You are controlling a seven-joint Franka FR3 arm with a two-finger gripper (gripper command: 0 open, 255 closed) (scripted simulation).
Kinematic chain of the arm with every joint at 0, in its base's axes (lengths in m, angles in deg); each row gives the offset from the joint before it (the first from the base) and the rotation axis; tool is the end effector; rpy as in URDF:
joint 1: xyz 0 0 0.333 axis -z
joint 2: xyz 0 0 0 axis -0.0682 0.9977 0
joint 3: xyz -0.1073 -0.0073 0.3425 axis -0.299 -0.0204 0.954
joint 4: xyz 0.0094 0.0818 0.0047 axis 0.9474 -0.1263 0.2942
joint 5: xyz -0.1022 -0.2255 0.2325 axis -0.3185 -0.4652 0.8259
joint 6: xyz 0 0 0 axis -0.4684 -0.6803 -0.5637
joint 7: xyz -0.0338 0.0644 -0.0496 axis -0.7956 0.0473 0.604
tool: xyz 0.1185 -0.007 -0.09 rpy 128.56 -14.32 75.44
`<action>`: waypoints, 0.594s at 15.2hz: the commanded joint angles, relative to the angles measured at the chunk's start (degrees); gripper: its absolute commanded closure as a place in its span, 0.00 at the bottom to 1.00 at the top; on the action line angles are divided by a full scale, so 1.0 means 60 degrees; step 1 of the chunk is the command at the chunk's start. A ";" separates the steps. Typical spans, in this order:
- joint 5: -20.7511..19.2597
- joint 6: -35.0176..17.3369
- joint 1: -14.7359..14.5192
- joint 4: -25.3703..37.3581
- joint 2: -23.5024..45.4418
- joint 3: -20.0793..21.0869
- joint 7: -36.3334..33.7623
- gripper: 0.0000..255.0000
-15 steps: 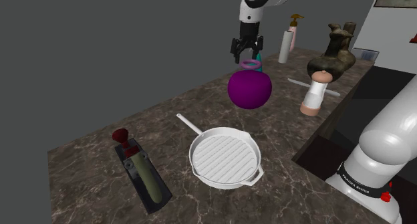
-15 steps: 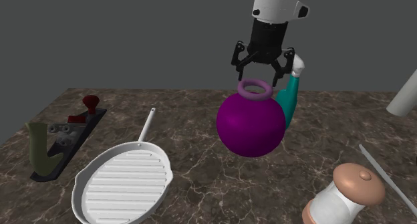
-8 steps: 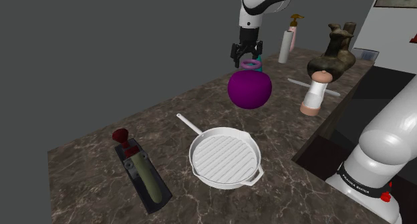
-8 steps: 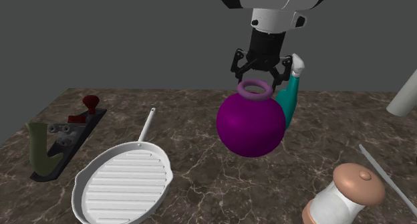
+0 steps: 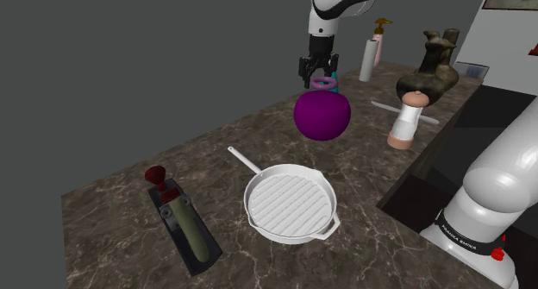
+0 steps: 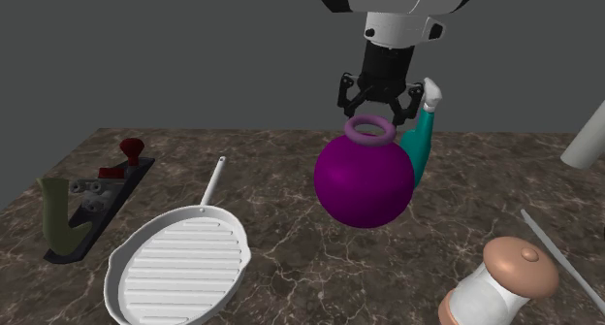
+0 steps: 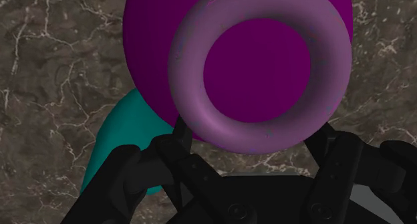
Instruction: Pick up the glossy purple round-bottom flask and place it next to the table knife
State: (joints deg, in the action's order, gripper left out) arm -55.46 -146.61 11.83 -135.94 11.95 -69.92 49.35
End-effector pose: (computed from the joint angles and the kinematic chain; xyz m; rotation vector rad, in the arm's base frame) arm 0.4751 0.0191 0.5508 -3.0864 0.3595 0.0127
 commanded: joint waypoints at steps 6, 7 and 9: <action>-0.0002 0.0133 -0.0001 0.0116 -0.0006 0.0000 -0.0001 1.00; -0.0003 0.0260 0.0001 0.0241 -0.0009 -0.0001 -0.0005 1.00; -0.0007 0.0518 0.0003 0.0505 -0.0003 -0.0004 -0.0014 1.00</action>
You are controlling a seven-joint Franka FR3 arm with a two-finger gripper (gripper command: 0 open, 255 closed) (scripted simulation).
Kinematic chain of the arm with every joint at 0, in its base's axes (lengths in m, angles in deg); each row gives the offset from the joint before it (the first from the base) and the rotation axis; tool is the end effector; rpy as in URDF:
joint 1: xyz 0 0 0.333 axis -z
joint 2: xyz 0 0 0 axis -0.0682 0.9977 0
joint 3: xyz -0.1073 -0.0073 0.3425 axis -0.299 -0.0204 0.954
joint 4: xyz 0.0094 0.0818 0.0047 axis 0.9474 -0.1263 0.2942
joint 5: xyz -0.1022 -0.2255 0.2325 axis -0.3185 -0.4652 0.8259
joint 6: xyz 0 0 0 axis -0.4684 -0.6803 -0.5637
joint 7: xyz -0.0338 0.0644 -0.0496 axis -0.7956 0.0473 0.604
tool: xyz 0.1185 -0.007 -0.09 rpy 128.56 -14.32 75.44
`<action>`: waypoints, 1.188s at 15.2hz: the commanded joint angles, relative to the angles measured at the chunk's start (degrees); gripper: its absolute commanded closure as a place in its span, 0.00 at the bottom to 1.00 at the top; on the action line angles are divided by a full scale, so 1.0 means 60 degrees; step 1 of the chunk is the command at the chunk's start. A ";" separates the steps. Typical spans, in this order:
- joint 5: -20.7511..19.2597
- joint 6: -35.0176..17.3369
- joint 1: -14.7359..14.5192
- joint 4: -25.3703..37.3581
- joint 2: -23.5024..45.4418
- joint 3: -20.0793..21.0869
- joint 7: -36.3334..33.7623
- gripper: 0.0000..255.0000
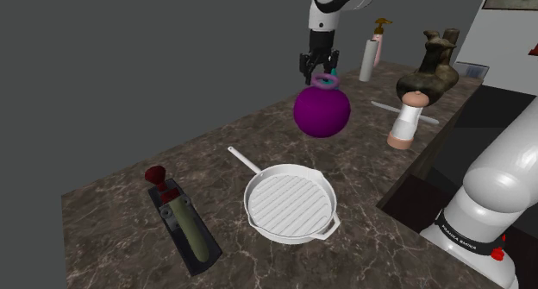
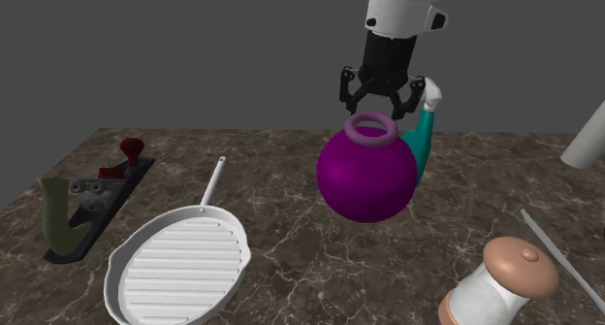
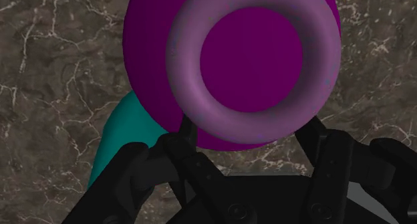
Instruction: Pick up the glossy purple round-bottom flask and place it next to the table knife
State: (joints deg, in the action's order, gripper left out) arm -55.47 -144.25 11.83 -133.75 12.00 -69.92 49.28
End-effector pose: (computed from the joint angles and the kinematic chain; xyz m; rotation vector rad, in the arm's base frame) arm 0.4746 0.0195 0.5631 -3.0866 0.3583 0.0188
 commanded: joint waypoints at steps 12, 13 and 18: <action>-0.0046 0.1704 0.0009 0.1927 0.0199 -0.0006 -0.0077 1.00; -0.0051 0.1839 0.0009 0.2095 0.0232 -0.0005 -0.0085 1.00; -0.0122 0.2038 0.0423 0.2552 0.0527 -0.0474 0.0788 1.00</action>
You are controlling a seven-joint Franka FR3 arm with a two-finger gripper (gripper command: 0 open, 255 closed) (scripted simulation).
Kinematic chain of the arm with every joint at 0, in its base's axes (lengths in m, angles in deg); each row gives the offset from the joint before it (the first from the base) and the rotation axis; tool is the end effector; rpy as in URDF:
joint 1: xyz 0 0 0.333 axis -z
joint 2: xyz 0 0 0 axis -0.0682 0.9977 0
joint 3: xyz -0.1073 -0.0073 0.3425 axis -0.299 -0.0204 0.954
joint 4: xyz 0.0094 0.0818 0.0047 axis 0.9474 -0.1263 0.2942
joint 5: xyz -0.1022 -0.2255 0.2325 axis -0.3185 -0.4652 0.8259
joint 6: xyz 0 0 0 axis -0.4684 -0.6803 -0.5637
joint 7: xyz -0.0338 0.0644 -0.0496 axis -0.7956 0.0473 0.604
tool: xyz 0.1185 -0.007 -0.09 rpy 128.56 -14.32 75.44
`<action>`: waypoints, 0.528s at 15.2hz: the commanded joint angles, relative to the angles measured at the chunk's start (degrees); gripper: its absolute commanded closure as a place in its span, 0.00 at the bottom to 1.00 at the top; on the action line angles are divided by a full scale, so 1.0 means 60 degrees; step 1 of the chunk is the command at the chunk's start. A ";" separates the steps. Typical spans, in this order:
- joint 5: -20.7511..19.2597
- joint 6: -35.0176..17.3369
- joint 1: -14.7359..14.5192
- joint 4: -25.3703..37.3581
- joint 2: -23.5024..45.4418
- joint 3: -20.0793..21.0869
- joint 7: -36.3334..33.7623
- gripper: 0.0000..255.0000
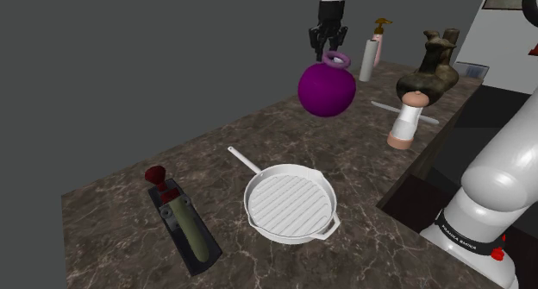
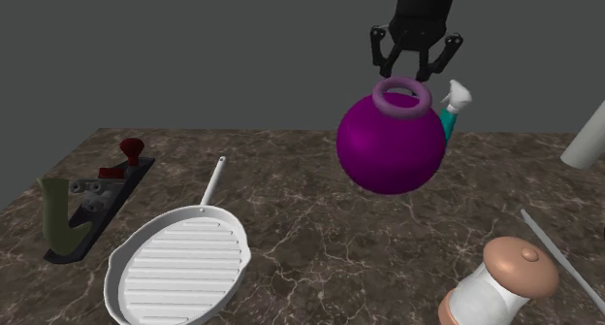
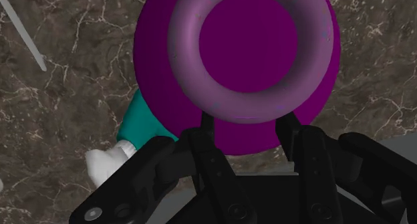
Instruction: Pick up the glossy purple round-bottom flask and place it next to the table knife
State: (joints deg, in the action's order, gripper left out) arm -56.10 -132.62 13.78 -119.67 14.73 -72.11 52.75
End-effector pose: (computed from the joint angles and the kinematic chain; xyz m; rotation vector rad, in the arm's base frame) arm 0.4814 -0.0173 0.6269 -3.0867 0.3597 0.0215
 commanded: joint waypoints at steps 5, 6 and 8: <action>-0.0078 0.0258 0.0627 0.0879 0.0627 -0.0652 0.1277 1.00; -0.0084 0.0300 0.0734 0.1056 0.0768 -0.0755 0.1486 1.00; -0.0089 0.0397 0.0951 0.1454 0.1082 -0.0954 0.1899 1.00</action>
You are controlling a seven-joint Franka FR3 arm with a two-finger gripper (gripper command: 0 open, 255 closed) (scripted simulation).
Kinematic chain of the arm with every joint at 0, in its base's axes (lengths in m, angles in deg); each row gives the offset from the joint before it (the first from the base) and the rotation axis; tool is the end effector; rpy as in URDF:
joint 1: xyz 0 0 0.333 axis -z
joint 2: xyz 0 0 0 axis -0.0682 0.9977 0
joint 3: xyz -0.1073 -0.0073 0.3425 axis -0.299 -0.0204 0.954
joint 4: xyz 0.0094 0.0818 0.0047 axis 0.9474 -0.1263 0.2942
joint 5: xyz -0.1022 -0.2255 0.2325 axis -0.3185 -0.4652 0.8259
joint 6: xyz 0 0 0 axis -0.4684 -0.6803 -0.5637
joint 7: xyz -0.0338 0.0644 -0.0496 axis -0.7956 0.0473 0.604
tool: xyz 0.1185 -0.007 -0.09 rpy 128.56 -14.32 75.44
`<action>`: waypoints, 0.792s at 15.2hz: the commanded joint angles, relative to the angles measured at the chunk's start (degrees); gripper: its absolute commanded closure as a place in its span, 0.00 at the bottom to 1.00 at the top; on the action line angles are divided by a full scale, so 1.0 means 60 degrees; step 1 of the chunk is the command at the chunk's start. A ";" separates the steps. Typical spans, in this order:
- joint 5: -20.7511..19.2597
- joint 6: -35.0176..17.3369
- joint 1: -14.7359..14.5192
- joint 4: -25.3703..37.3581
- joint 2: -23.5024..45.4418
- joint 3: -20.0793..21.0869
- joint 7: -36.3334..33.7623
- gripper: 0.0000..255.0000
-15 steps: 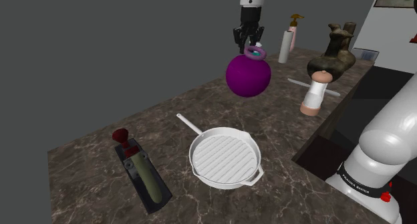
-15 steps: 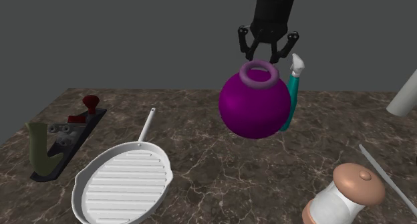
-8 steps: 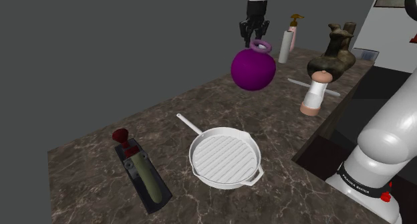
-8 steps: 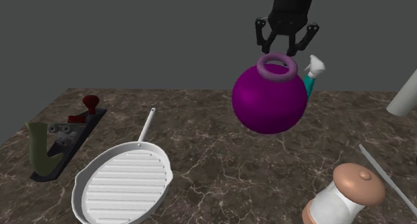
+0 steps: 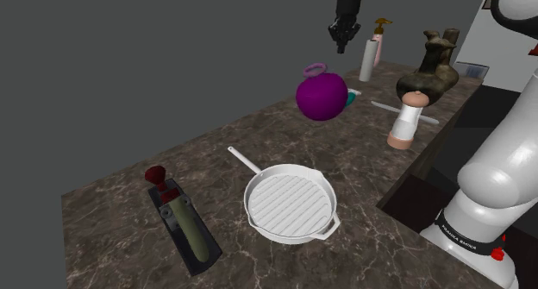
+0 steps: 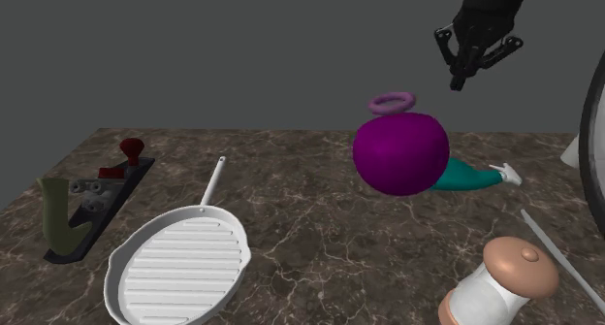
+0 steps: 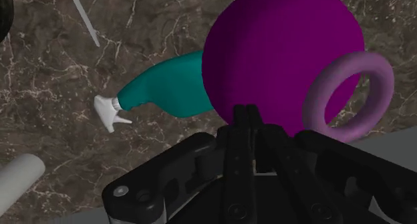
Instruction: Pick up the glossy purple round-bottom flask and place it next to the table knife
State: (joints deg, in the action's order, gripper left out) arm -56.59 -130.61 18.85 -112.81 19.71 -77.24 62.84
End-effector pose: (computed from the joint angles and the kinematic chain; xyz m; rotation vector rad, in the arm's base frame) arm 0.4972 -0.1117 0.6306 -3.0861 0.3607 0.0151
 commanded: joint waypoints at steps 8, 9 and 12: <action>-0.1688 0.0664 -0.1165 0.0025 0.0386 0.0967 -0.2170 0.00; -0.1942 0.0824 -0.1359 0.0081 0.0524 0.1119 -0.2518 0.00; -0.2487 0.1231 -0.1828 0.0262 0.0913 0.1427 -0.3291 0.00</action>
State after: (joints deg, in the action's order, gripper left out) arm -70.44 -124.13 8.64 -111.90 24.38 -69.15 44.41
